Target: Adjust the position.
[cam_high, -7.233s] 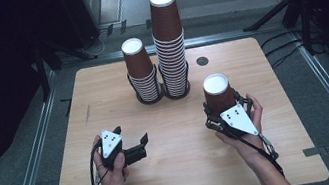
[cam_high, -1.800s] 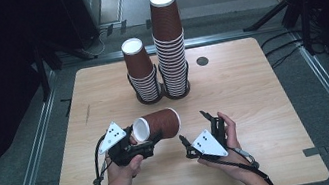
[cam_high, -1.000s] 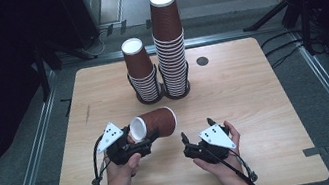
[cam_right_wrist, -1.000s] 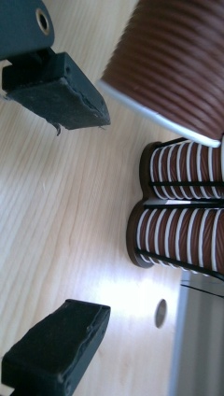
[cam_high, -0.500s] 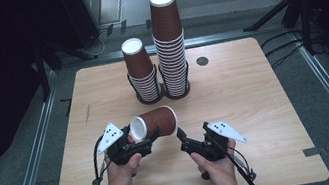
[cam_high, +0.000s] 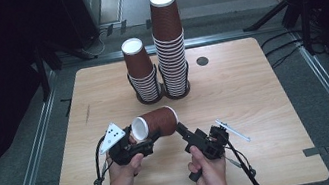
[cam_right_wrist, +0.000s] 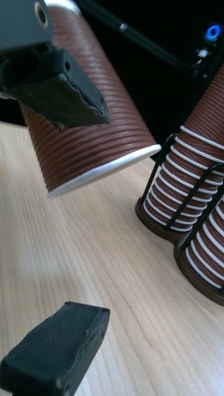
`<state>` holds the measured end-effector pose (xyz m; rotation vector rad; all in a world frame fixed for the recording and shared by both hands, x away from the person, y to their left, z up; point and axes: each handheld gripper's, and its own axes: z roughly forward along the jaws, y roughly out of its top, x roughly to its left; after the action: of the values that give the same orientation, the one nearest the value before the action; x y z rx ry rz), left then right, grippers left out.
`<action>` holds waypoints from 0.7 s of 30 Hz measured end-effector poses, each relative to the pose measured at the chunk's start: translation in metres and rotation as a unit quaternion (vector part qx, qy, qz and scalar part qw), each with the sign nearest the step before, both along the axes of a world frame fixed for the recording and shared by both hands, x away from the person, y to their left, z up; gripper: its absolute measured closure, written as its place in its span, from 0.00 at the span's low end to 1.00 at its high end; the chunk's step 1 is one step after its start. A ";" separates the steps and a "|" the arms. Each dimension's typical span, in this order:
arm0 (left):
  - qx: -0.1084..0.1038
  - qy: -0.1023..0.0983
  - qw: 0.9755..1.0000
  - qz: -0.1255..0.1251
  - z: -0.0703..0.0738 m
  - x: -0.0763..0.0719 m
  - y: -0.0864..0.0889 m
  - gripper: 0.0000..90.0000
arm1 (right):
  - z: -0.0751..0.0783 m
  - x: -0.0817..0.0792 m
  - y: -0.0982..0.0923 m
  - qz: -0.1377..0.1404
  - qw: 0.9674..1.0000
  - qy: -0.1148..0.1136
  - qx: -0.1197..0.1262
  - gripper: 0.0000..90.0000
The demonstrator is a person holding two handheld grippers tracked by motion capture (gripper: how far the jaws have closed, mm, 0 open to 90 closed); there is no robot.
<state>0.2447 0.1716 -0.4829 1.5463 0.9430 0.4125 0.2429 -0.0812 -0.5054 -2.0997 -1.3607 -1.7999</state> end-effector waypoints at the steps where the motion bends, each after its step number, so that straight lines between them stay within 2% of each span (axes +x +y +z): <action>1: 0.001 0.000 1.000 0.000 0.000 0.000 0.000 0.23 | 0.001 0.000 0.000 -0.004 1.000 0.006 0.013 0.09; 3: -0.001 0.000 1.000 0.000 0.000 0.000 -0.001 0.23 | 0.001 -0.001 0.000 -0.008 1.000 0.002 0.020 0.08; 6: -0.005 0.000 1.000 0.000 0.001 0.000 -0.001 0.23 | 0.003 -0.003 0.003 -0.007 0.999 -0.005 0.046 0.06; 11: -0.004 -0.003 1.000 0.003 0.001 -0.001 -0.002 0.23 | 0.001 -0.003 0.008 0.001 0.996 0.014 0.086 0.05; 15: -0.001 -0.005 1.000 0.004 0.001 -0.001 -0.003 0.23 | -0.002 0.000 0.009 0.012 0.988 0.038 0.147 0.05; 18: -0.002 -0.004 1.000 0.004 0.001 -0.001 -0.003 0.23 | -0.003 0.001 0.012 0.019 0.984 0.054 0.167 0.06; 21: -0.002 -0.005 1.000 0.004 0.001 -0.002 -0.004 0.23 | -0.002 0.001 0.015 0.018 0.985 0.050 0.167 0.08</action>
<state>0.2430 0.1679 -0.4819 1.5373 0.9422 0.4228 0.2435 -0.0664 -0.5073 -1.9460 -0.9854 -1.7398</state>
